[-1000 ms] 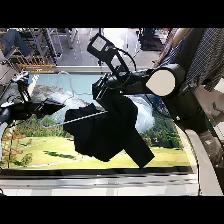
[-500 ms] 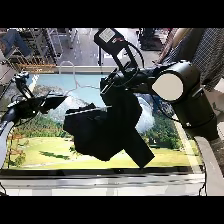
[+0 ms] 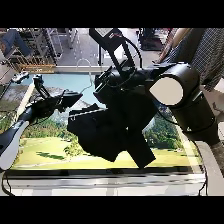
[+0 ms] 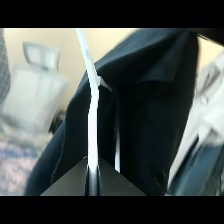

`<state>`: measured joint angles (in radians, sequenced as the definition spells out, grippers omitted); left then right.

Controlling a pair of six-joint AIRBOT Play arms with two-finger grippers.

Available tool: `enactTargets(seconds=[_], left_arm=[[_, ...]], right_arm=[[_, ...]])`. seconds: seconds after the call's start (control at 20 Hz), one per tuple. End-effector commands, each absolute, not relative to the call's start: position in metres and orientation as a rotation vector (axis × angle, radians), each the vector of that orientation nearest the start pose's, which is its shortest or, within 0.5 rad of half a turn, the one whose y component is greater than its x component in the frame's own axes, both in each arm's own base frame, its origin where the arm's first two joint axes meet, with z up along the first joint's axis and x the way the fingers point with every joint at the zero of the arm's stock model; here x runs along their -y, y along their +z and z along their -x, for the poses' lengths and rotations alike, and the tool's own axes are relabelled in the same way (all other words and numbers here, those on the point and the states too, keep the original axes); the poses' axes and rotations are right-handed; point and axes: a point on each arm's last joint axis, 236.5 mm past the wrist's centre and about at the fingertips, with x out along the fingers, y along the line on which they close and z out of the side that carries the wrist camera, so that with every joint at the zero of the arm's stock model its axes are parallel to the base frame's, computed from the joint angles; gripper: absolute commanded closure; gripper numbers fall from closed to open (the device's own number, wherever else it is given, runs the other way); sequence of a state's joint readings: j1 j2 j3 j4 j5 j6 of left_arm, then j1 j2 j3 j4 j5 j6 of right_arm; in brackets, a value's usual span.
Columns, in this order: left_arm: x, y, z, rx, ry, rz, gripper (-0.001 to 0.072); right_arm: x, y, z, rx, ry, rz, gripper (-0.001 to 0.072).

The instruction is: Fold the clothes and pants, and hang the long-sleeved shirts on hangers.

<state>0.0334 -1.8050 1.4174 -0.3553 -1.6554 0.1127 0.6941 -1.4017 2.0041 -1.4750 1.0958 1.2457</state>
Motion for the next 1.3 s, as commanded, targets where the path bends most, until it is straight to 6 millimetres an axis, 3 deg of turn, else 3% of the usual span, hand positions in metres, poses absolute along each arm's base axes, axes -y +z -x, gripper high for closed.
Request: enactTargets(seconds=[0.0,0.1,0.4,0.45,0.5,0.55,0.6,0.65,0.7,0.75,0.8,0.9,0.95,1.1,1.25], left_arm=[[0.192,0.199,-0.463,0.198,-1.458,0.647,0.0689],[0.182,0.201,-0.467,0.244,-1.449,0.707,0.0688],[0.184,0.204,-0.458,0.255,-1.488,0.709,0.0687],[0.184,0.204,-0.456,0.259,-1.497,0.709,0.0687],[0.184,0.204,-0.456,0.259,-1.497,0.709,0.0686],[0.184,0.204,-0.456,0.260,-1.498,0.708,0.0686],[0.184,0.205,-0.455,0.261,-1.500,0.708,0.0686],[0.184,0.205,-0.454,0.263,-1.504,0.709,0.0686],[0.185,0.205,-0.454,0.262,-1.506,0.709,0.0686],[0.186,0.205,-0.454,0.261,-1.507,0.709,0.0686],[0.187,0.205,-0.453,0.261,-1.509,0.710,0.0686],[0.190,0.205,-0.452,0.258,-1.516,0.711,0.0686],[0.191,0.205,-0.452,0.257,-1.518,0.712,0.0686],[0.195,0.205,-0.450,0.254,-1.526,0.714,0.0686],[0.196,0.205,-0.450,0.253,-1.528,0.714,0.0686]], right_arm=[[-0.335,0.314,-0.375,-0.414,0.802,0.363,0.0674],[-0.330,0.300,-0.368,-0.494,0.798,0.350,0.0674],[-0.324,0.270,-0.347,-0.645,0.838,0.390,0.0662],[-0.321,0.267,-0.341,-0.647,0.865,0.454,0.0586],[-0.314,0.272,-0.339,-0.602,0.883,0.549,0.0394],[-0.304,0.289,-0.346,-0.503,0.863,0.650,0.0243],[-0.292,0.311,-0.357,-0.389,0.815,0.751,0.0194],[-0.275,0.334,-0.369,-0.264,0.756,0.916,0.0211],[-0.257,0.348,-0.383,-0.181,0.688,1.076,0.0285],[-0.244,0.355,-0.397,-0.136,0.642,1.194,0.0283],[-0.238,0.351,-0.410,-0.129,0.627,1.248,0.0283],[-0.238,0.323,-0.433,-0.194,0.638,1.265,0.0256],[-0.244,0.309,-0.444,-0.210,0.648,1.273,0.0173],[-0.280,0.284,-0.481,-0.142,0.656,1.260,0.0166],[-0.301,0.265,-0.507,-0.100,0.650,1.246,0.0173]])
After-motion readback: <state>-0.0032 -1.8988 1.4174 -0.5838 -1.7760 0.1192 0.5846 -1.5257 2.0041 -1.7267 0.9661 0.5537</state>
